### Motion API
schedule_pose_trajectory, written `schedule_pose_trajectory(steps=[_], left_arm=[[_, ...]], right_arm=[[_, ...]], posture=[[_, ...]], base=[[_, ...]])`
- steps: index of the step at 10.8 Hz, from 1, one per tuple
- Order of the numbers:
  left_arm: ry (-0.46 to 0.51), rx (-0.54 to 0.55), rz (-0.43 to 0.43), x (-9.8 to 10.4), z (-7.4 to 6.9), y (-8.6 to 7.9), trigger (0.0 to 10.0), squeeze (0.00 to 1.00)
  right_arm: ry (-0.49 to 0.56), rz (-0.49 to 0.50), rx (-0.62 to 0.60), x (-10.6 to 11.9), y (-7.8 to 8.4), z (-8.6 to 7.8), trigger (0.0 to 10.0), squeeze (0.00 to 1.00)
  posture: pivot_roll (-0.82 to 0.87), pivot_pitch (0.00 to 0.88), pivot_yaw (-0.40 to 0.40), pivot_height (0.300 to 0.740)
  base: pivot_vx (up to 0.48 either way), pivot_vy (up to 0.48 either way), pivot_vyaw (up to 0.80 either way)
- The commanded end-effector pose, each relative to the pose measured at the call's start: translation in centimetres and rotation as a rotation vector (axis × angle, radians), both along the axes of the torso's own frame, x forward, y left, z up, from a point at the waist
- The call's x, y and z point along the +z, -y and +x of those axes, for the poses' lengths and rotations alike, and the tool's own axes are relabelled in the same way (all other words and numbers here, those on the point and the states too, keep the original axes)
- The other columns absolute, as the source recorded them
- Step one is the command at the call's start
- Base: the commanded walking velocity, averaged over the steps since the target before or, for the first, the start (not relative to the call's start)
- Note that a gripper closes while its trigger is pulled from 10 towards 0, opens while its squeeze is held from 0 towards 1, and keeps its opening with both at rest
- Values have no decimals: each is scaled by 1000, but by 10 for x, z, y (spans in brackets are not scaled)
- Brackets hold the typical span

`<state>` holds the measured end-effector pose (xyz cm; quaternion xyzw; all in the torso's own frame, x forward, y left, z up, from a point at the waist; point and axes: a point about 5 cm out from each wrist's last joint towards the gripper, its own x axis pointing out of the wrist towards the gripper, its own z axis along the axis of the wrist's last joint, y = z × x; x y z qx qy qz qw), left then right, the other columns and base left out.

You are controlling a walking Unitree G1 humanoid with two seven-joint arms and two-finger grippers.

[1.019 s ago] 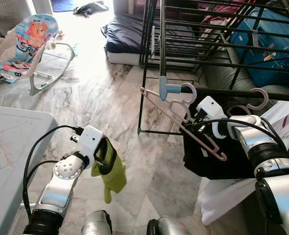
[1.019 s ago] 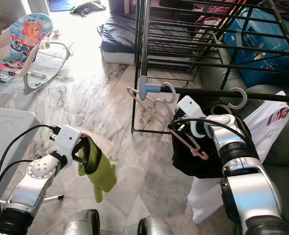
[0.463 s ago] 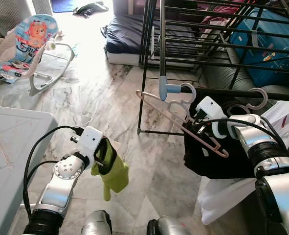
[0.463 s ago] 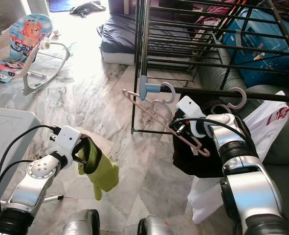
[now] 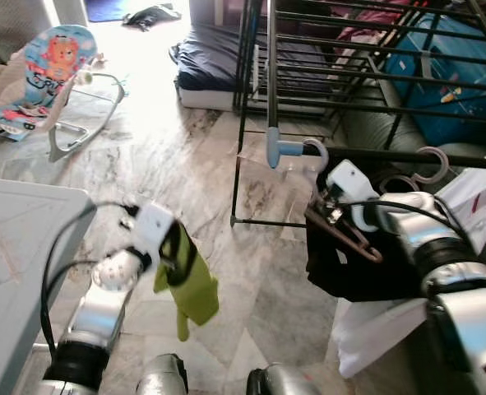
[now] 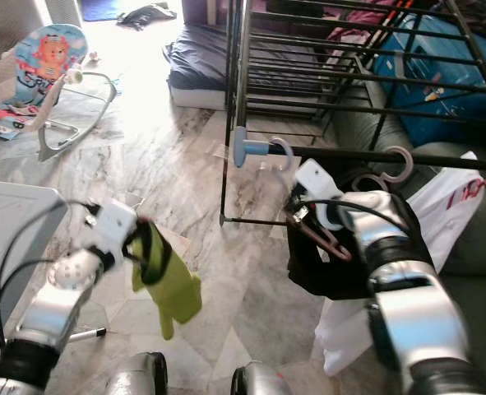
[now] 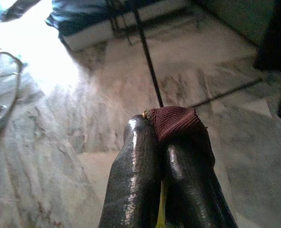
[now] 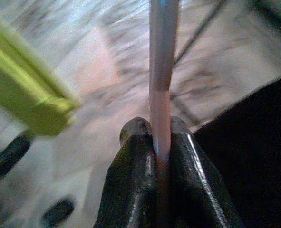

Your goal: Hang hanger

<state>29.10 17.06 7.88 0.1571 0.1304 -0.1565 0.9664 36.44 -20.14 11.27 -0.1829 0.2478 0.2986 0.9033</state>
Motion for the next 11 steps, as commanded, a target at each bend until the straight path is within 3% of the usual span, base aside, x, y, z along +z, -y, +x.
schedule_pose_trajectory(steps=[1,3,4,5,6,7,9,10,11], left_arm=[[49,29,-21,9,4,-4,10000,0],[76,1,-47,13,8,4,10000,0],[86,19,-73,15,11,4,10000,0],[96,74,-132,21,10,1,10000,0],[105,87,-160,23,7,0,10000,0],[114,69,-181,28,1,3,10000,0],[152,53,-169,36,-1,8,10000,0],[171,37,-202,47,-4,16,10000,0],[172,30,-203,46,-8,19,10000,0]], right_arm=[[113,53,-98,12,1,7,0,0],[249,241,-267,-2,-11,-13,0,0],[309,275,-302,-10,-24,-28,0,0],[322,351,-371,-26,-45,-55,0,0],[329,371,-391,-32,-55,-69,0,0],[339,379,-407,-35,-58,-86,0,0],[362,354,-504,-31,-42,-86,0,0],[386,353,-564,-26,-31,-89,1098,0],[310,328,-598,-37,-29,-97,6824,0]], posture=[[-47,85,-54,740],[-31,31,-57,740],[-16,0,-60,740],[-11,0,-55,740],[-10,0,-48,740],[-1,0,-52,740],[1,0,-55,740],[13,0,-63,740],[11,0,-64,740]], base=[[0,0,0],[0,0,0],[0,0,0],[0,0,0],[0,0,0],[0,0,0],[0,0,0],[0,0,0],[0,0,0]])
